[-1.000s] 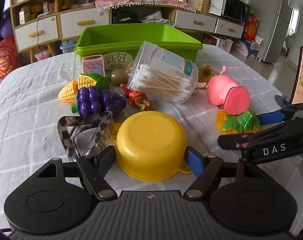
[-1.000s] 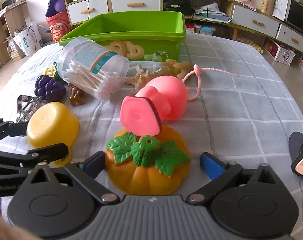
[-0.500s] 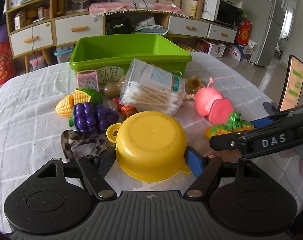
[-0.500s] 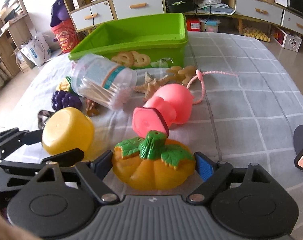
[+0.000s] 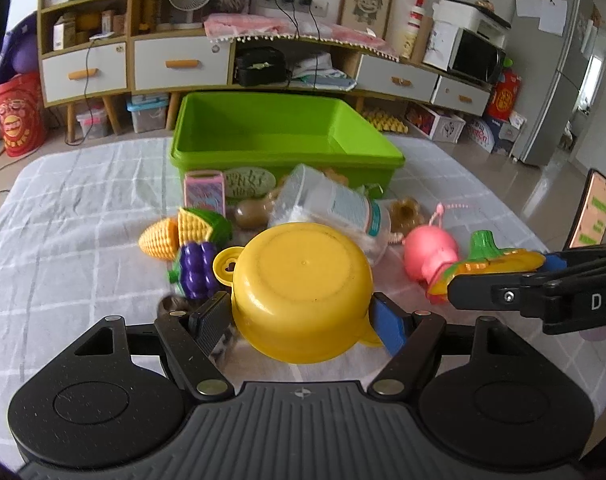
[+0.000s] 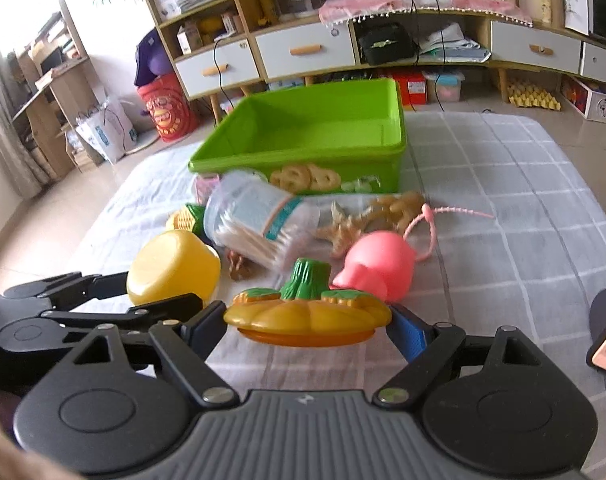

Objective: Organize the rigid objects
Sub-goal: 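Carry the bowl and pumpkin over the green bin and open both tools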

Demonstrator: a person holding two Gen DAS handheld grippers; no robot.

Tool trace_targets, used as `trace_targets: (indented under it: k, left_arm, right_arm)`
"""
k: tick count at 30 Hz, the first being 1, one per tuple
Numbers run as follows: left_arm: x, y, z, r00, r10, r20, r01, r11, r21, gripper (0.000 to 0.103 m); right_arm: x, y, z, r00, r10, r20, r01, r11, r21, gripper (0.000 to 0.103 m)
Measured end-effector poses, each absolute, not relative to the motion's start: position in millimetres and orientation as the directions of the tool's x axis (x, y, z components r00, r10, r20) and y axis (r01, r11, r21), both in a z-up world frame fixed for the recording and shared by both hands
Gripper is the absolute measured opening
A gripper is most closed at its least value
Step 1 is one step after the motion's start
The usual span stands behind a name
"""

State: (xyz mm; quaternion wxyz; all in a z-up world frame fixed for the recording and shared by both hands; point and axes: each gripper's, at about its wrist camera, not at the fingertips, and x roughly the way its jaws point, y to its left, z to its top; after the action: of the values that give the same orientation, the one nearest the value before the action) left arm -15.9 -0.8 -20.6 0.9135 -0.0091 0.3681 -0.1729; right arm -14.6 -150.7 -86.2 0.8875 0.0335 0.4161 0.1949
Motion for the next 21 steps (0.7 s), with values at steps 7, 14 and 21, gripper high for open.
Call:
trace_targets:
  k: [7, 14, 21]
  left_arm:
    - [-2, 0, 2, 0.698, -0.331, -0.635, 0.302, 0.94, -0.158, 0.077]
    - [38, -3, 26, 0.712, -0.317, -0.626, 0.278, 0.947, -0.164, 0.077]
    - [94, -5, 22, 0.72, -0.262, -0.643, 0.218, 0.964, -0.149, 0.077]
  right_arm:
    - [0, -158, -63, 0.627, 0.383, -0.678, -0.292, 0.923, 0.251, 0.061]
    - [41, -161, -48, 0.671, 0.375, -0.64, -0.238, 0.926, 0.293, 0.061]
    - [90, -159, -49, 0.691, 0.368, -0.622, -0.142, 0.913, 0.383, 0.061]
